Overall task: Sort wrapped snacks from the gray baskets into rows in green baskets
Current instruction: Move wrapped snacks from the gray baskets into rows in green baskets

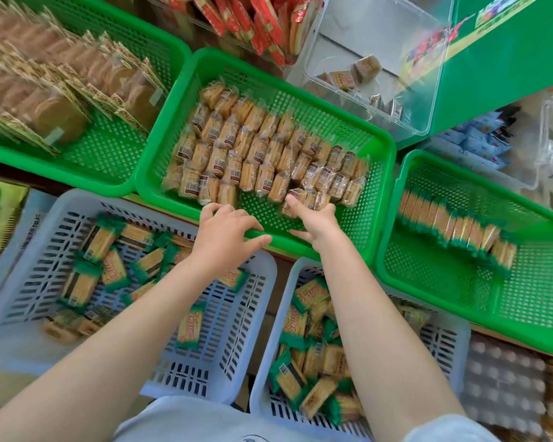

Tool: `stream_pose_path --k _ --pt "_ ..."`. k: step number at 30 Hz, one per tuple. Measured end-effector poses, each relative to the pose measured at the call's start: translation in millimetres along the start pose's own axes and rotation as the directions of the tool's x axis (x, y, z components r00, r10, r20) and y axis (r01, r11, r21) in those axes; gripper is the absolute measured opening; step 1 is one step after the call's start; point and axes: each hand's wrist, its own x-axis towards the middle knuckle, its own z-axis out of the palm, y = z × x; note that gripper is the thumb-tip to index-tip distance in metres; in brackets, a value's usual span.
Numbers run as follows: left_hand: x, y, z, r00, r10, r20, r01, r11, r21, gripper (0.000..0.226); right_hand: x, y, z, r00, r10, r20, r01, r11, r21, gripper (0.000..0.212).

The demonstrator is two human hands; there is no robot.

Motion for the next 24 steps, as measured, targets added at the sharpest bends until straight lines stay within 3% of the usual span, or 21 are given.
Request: stream_pose_path --k 4,8,15,24 --pt "-1 0 0 1.0 0.004 -0.004 -0.004 1.0 -0.001 0.048 -1 -8 5 0.987 0.073 0.144 -0.134 0.864 0.485 0.108" --pt "-1 1 -1 1.0 0.003 0.018 -0.003 1.0 0.003 0.048 12 -13 7 0.994 0.066 0.085 -0.103 0.805 0.585 0.091" --pt "-1 0 1 1.0 0.004 0.007 -0.003 1.0 -0.006 0.047 21 -7 15 1.0 -0.022 0.004 0.017 0.853 0.522 0.107" --pt "2 0 -3 0.999 -0.003 0.037 0.003 1.0 -0.006 0.045 -18 -2 -21 0.991 -0.033 0.127 0.005 0.976 0.218 0.073"
